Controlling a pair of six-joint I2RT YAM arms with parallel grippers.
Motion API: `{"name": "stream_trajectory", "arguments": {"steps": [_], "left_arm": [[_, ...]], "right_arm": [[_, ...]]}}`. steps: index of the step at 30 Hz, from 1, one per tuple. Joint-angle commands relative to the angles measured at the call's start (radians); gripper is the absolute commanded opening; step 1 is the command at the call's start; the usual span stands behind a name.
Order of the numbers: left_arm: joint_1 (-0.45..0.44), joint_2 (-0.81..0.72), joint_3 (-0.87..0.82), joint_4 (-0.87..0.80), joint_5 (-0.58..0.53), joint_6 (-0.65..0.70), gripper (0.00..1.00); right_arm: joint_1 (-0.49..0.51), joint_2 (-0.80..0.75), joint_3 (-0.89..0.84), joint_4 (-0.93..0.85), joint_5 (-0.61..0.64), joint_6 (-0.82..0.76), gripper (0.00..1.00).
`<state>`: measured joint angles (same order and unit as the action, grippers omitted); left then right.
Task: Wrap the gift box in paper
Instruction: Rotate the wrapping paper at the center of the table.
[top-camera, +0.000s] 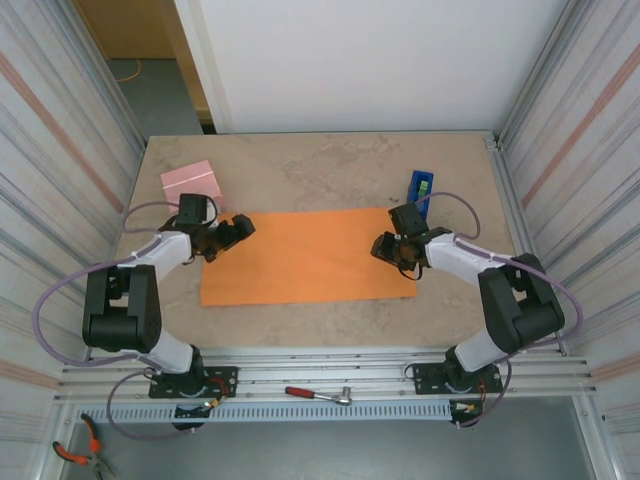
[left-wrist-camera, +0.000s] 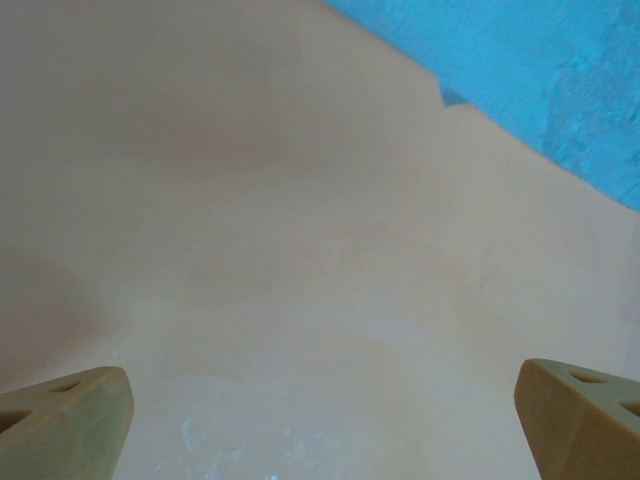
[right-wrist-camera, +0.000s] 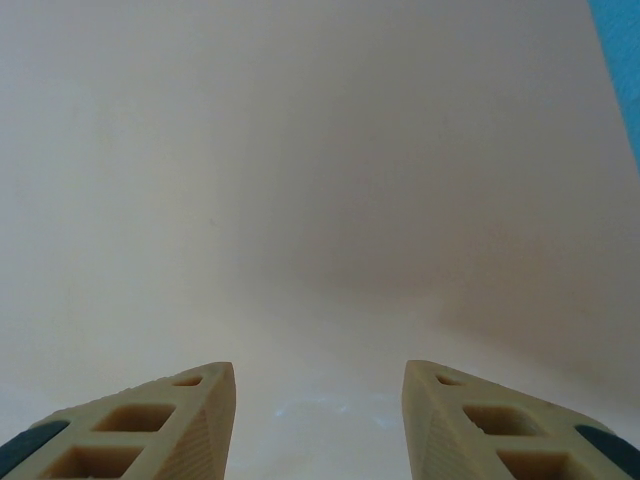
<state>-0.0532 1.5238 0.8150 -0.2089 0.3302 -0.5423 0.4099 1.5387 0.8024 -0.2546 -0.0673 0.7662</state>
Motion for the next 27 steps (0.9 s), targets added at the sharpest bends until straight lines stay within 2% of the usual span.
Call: {"name": "stream_trajectory", "arguments": {"steps": [1, 9, 16, 23, 27], "left_arm": [[0.006, -0.019, -0.037, -0.004, -0.011, 0.0, 0.98], [0.006, -0.057, -0.145, 0.042, -0.032, -0.083, 0.98], [0.019, -0.087, -0.171, 0.044, -0.042, -0.091, 0.98], [0.046, -0.127, -0.106, -0.021, -0.021, -0.065, 0.98], [0.068, -0.149, -0.017, -0.075, -0.011, -0.025, 0.99]], "right_arm": [[-0.003, 0.026, -0.002, 0.021, -0.014, -0.03, 0.46], [0.021, 0.012, -0.09, 0.047, 0.001, 0.023, 0.45], [0.054, -0.014, -0.141, 0.055, 0.012, 0.066, 0.45], [0.06, -0.032, -0.108, 0.03, 0.008, 0.055, 0.46], [0.051, -0.058, -0.044, 0.001, -0.008, 0.007, 0.51]]}}
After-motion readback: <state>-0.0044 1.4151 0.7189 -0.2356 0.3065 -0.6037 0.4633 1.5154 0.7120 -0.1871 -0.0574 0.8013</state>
